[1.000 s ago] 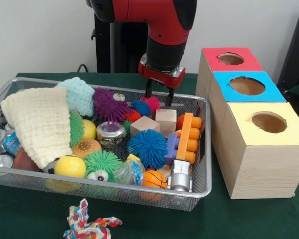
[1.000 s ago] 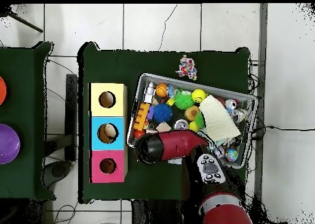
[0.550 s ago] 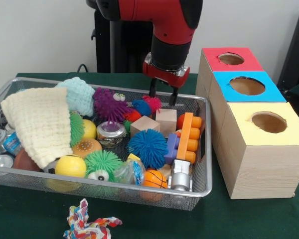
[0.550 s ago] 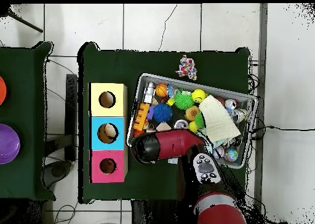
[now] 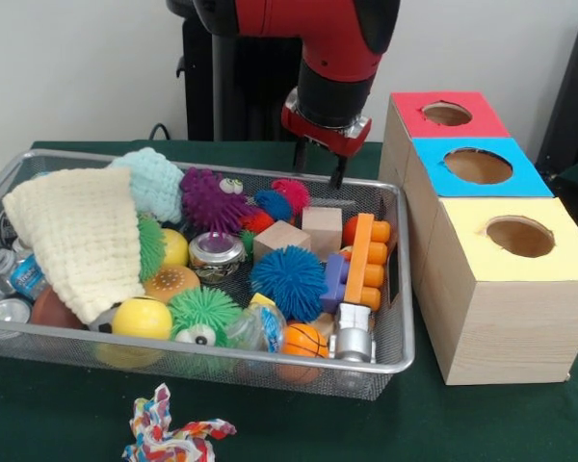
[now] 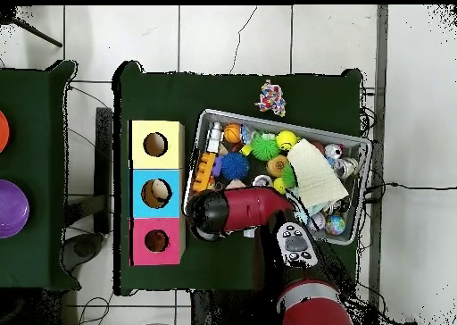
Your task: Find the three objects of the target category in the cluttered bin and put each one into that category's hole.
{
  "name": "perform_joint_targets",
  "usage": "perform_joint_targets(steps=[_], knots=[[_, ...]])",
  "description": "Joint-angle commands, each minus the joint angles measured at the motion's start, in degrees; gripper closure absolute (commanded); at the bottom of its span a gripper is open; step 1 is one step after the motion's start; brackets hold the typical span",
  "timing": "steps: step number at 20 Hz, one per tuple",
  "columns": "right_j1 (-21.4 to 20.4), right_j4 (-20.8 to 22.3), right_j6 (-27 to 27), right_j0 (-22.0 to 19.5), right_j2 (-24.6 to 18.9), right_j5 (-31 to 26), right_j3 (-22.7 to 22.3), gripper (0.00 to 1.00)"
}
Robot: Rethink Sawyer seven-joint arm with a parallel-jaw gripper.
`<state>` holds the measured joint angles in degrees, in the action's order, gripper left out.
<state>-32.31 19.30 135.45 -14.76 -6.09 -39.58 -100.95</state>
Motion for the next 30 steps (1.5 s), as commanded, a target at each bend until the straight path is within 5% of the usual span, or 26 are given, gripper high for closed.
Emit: perform_joint_targets(steps=[1, 6, 9, 13, 23, 26, 28, 30], knots=[[3.8, -1.8, -1.1, 0.1, -1.4, -10.8, -2.6, 0.00], [3.8, -1.0, -1.3, 0.6, -0.9, -10.6, -1.8, 0.00], [3.4, 2.7, -2.9, 0.9, -0.4, -5.2, 1.2, 0.00], [-4.4, 3.7, -4.9, 3.3, 1.9, -12.5, 2.2, 0.00], [-3.6, 4.6, -2.9, 4.8, 3.4, -20.5, 6.0, 0.00], [-1.9, 5.6, -3.9, 2.9, 1.3, -11.9, 6.0, 0.00], [-3.2, 6.8, -1.2, 2.7, 1.0, -1.5, 6.0, 0.00], [-5.9, 6.4, -1.0, 2.2, 0.1, 2.1, 5.6, 0.00]])
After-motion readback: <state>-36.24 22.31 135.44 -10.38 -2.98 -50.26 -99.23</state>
